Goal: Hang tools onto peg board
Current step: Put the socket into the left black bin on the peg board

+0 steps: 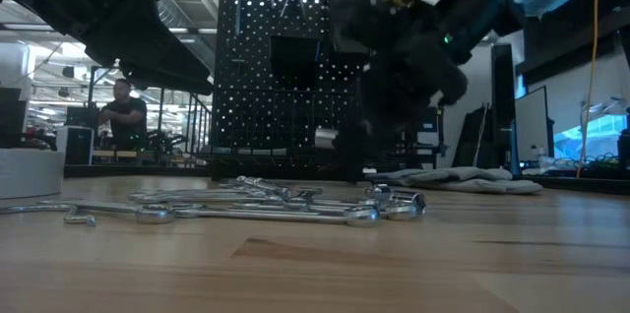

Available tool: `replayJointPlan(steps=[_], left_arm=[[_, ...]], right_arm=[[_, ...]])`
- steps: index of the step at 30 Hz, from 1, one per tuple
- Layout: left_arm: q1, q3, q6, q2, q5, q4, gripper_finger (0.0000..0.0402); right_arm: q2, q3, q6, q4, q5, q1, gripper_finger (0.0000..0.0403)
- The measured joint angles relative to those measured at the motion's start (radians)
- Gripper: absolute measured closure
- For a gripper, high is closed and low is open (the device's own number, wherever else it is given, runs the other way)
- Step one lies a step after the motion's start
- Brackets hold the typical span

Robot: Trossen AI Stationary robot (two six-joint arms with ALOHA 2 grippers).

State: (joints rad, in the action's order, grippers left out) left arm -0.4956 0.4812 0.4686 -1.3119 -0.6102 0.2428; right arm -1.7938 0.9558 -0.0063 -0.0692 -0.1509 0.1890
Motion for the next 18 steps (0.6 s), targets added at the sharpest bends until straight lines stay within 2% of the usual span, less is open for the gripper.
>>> replayJointPlan(steps=[3,8,13,18], left_arm=[[0.000,0.000,0.000,0.000,0.000,0.000,0.0219],[0.000,0.000,0.000,0.000,0.000,0.000,0.0219],[0.000,0.000,0.000,0.000,0.000,0.000,0.0219],[0.000,0.000,0.000,0.000,0.000,0.000,0.0219]], right_arm=[[0.028,0.000,0.000,-0.004,-0.004,0.000,0.0323],[0.079,0.001,-0.003,-0.073,-0.094,0.001,0.0323],[0.120,0.008,-0.081,-0.224,-0.246,0.001,0.0323],[0.121,0.085,-0.218,-0.320,-0.409,-0.005,0.0323]])
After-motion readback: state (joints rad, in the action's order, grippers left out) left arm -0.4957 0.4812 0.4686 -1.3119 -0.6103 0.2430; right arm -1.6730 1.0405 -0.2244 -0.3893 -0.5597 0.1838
